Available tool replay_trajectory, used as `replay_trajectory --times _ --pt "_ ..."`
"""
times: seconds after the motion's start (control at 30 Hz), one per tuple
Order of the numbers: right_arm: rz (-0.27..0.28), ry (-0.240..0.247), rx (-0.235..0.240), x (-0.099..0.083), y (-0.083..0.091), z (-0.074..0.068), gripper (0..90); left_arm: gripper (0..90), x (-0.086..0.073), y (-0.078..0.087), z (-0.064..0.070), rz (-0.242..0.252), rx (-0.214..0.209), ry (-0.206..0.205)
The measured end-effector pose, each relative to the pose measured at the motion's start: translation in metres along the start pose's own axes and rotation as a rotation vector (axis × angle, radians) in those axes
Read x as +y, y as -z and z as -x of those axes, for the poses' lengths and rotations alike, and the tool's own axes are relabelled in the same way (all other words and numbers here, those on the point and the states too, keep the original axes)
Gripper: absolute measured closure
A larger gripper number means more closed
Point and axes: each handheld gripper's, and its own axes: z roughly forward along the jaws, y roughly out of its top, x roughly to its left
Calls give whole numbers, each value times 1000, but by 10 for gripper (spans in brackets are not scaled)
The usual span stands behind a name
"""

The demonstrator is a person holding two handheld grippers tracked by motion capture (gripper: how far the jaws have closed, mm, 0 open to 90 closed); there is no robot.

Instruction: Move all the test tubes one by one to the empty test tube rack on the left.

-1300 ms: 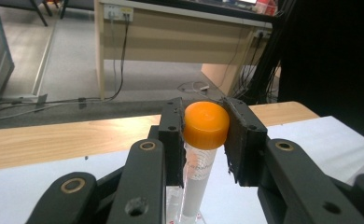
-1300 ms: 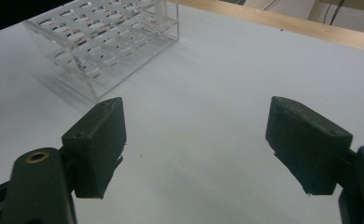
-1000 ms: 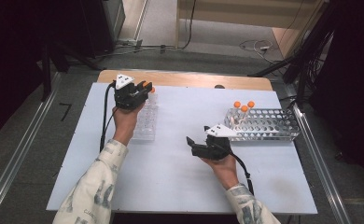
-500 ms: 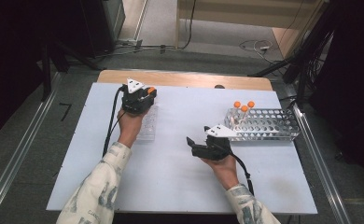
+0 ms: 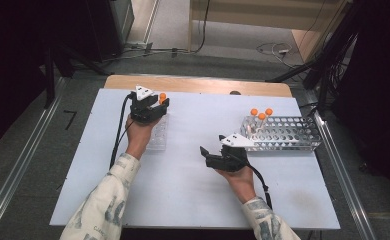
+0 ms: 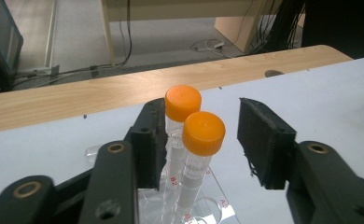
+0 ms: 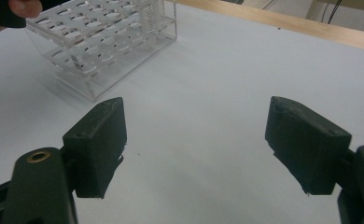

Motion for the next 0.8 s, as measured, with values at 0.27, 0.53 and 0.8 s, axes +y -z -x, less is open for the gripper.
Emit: replay_trajectory --times 0.27,0.53,0.8 --pt "1 -4 -3 0 1 1 192 420 3 9 -8 31 -7 70" --pt "4 -3 -4 0 1 2 191 406 6 20 -20 60 -5 123" --pt "3 -4 -5 0 1 2 192 407 4 21 -24 57 9 129"
